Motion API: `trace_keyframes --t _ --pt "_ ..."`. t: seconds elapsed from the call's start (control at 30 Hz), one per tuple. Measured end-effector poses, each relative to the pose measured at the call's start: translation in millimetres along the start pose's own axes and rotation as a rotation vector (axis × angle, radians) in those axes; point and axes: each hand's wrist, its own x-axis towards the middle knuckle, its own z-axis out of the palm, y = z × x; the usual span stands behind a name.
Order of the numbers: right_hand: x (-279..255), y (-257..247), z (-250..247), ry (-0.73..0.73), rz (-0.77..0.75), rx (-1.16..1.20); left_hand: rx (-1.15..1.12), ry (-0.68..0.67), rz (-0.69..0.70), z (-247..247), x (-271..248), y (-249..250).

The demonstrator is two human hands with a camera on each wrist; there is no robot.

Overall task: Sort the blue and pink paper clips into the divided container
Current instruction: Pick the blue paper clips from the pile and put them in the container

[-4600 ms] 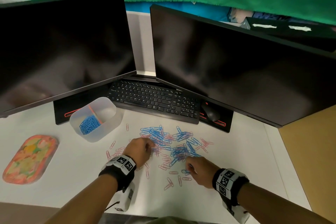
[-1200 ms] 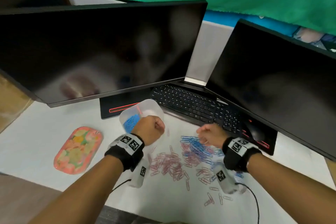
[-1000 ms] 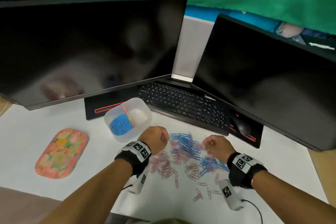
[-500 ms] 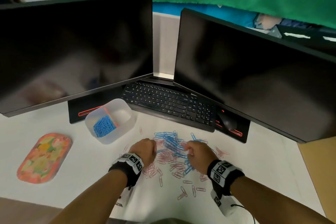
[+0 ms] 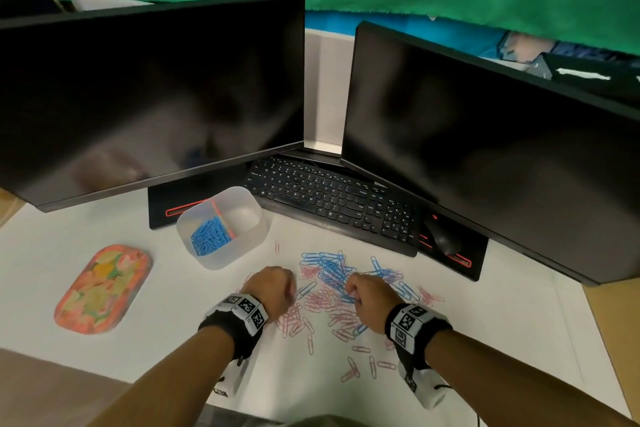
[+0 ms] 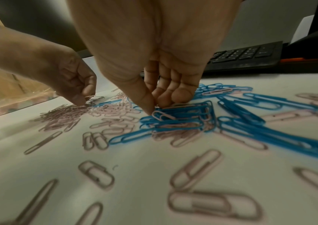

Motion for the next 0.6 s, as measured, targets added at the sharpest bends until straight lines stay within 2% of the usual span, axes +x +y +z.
trace_keyframes --t 0.23,0.4,0.6 --pt "-6 7 5 0.032 0.005 0.037 0.085 0.031 -0.057 -3 0 -4" --pt "-9 11 2 0.154 0.04 0.211 0.002 0.109 0.034 1 2 8" --pt "-9 17 -2 0.183 0.101 0.434 0.099 0.04 0.026 4 13 25"
